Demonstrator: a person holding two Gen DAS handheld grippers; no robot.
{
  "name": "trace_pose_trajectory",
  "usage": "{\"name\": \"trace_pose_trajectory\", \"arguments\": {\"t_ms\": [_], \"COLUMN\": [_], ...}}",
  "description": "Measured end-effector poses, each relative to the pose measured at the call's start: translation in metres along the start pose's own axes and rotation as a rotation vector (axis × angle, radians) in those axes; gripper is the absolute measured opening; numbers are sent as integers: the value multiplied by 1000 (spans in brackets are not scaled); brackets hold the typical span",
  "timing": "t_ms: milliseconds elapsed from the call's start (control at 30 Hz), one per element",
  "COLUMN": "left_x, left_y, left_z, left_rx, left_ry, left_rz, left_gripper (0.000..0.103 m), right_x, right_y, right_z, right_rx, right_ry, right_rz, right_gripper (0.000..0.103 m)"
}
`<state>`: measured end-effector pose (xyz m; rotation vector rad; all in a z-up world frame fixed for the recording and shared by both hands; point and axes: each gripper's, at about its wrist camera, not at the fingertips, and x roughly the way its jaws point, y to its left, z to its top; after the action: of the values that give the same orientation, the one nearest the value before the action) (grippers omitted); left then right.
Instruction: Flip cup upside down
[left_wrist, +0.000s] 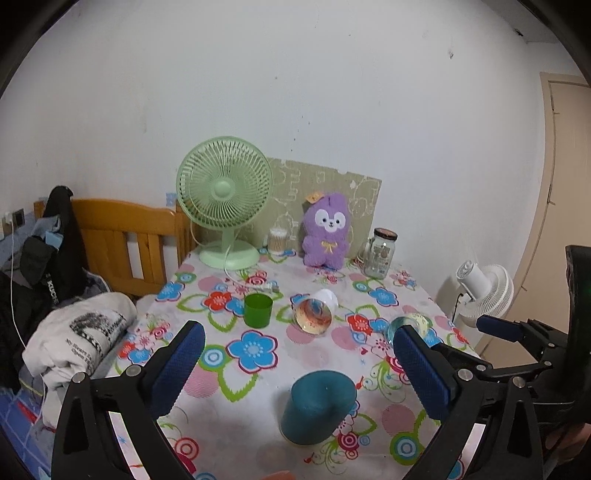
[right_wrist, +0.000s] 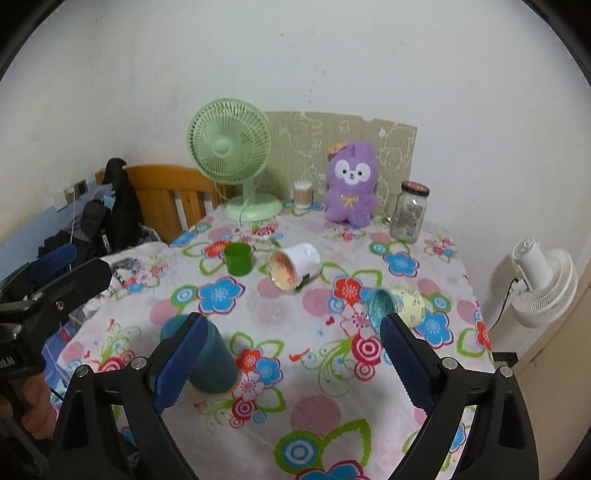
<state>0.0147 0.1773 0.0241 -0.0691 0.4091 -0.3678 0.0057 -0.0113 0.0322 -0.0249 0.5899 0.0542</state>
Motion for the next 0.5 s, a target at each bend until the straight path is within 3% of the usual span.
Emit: {"name": "trace_pose_trajectory", "arguments": {"t_ms": [500], "left_x": [-12], "left_y": [3], "left_z": [5], "left_rx": [5], "left_ry": [-40], "left_rz": [27], "left_gripper": [103], "right_x": [-12], "right_y": [11], "right_z": [8], "right_rx": [-12], "right_ry": [-30], "right_rz": [-6], "right_gripper": [96]}}
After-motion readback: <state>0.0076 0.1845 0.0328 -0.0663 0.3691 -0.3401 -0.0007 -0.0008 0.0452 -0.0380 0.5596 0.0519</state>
